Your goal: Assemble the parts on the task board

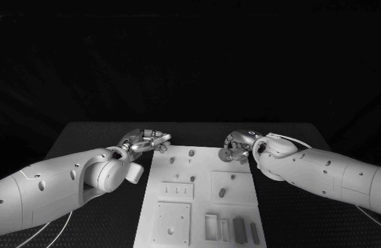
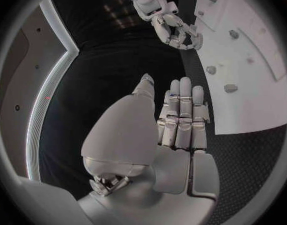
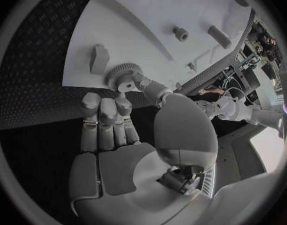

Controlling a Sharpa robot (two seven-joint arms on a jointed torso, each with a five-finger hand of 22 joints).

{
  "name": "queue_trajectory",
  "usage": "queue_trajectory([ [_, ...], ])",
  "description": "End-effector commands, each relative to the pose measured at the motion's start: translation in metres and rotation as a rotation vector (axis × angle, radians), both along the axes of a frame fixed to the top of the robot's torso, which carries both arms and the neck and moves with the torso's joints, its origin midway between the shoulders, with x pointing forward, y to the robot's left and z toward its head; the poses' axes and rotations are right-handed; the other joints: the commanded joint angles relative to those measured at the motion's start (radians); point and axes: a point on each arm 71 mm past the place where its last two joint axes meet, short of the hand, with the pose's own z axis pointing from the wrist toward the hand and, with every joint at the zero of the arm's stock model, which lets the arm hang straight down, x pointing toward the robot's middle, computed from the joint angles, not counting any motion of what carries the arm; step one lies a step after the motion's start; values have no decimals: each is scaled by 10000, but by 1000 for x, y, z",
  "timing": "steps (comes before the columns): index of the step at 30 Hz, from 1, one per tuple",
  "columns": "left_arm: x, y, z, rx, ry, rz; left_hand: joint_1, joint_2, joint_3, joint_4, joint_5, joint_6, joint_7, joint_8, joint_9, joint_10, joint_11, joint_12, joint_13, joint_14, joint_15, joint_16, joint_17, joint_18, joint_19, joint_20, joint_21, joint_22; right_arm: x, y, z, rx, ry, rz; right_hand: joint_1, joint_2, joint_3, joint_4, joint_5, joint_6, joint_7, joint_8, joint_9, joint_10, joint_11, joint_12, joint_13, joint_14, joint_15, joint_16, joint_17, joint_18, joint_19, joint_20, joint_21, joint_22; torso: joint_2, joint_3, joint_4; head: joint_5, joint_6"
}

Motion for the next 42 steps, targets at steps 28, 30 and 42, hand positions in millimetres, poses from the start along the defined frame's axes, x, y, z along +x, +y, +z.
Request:
queue_trajectory([
  [28,-1,-1,1,-73,-28,-102,-54,0,-59,3,-8,-6,65,-61,15,-34,11,-73,24,25,11,-64,19,75,8,-77,-48,16,-4,2,-17,-871,694,608,-83,793,707,-739,1232,989,129,97,90,-449,-70,59,-18,125,-106,16,45,535,-125,-12,288,129,-19,-2,-20,21,-105],
  [30,-1,-1,1,-76,-26,-110,-54,0,-59,3,-8,-5,65,-60,15,-34,11,-73,25,25,11,-64,19,75,8,-77,-48,16,-4,3,-16,-810,518,669,-132,871,737,-782,1322,1126,80,151,130,-426,-119,53,-29,171,-146,45,80,535,-121,-11,304,119,-17,4,-30,26,-114],
  [42,-1,-2,2,131,-211,-224,-51,6,-56,1,-7,-1,63,-59,19,-30,10,-72,30,27,10,-64,21,76,9,-77,-49,18,-7,16,-3,-353,-809,1016,-166,1105,961,-929,1308,1502,-75,309,308,-220,-259,13,-97,454,-266,189,257,535,-21,-54,368,70,-22,-15,24,13,-69],
])
